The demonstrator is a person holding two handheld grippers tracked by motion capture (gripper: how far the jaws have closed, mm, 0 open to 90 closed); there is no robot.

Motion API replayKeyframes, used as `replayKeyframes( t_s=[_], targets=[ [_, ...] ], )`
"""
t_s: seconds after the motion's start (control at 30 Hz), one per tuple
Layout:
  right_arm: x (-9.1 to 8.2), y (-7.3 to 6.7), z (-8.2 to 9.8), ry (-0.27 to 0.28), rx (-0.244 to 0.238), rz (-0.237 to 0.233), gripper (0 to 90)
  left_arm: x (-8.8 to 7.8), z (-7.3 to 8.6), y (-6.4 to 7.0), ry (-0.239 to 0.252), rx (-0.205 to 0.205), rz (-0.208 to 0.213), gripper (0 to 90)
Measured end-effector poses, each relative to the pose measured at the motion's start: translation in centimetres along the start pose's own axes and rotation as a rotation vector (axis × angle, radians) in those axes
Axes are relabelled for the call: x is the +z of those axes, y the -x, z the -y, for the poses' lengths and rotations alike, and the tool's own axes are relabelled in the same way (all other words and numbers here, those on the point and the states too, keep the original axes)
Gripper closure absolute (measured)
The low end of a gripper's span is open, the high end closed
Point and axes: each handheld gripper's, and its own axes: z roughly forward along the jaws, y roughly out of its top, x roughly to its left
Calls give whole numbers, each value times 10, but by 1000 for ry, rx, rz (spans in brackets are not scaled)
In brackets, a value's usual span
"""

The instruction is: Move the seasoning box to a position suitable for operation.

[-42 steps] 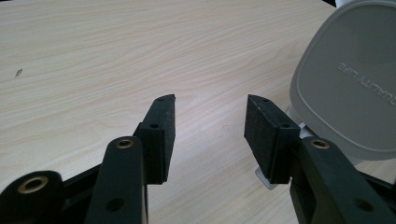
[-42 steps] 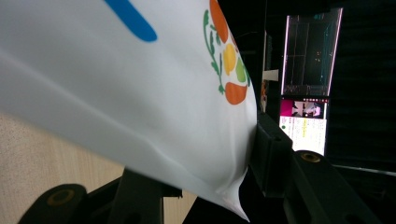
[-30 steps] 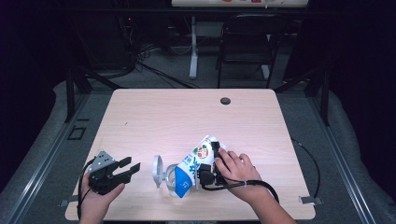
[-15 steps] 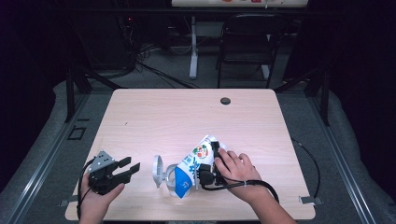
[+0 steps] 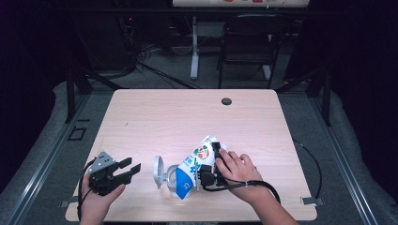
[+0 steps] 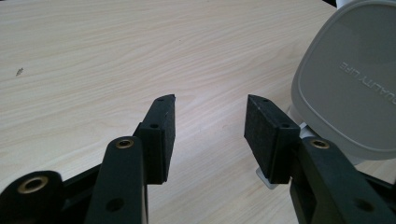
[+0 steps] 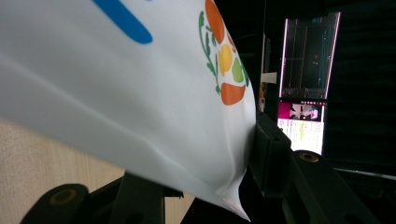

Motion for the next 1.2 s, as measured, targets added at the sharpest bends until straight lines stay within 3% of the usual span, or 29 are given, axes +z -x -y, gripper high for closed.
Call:
replayKeyframes(
  t_s=[1.2],
  targets=[
    [0, 1, -1, 17, -14, 11, 638, 0, 0, 0, 0, -2, -1, 540]
  ],
)
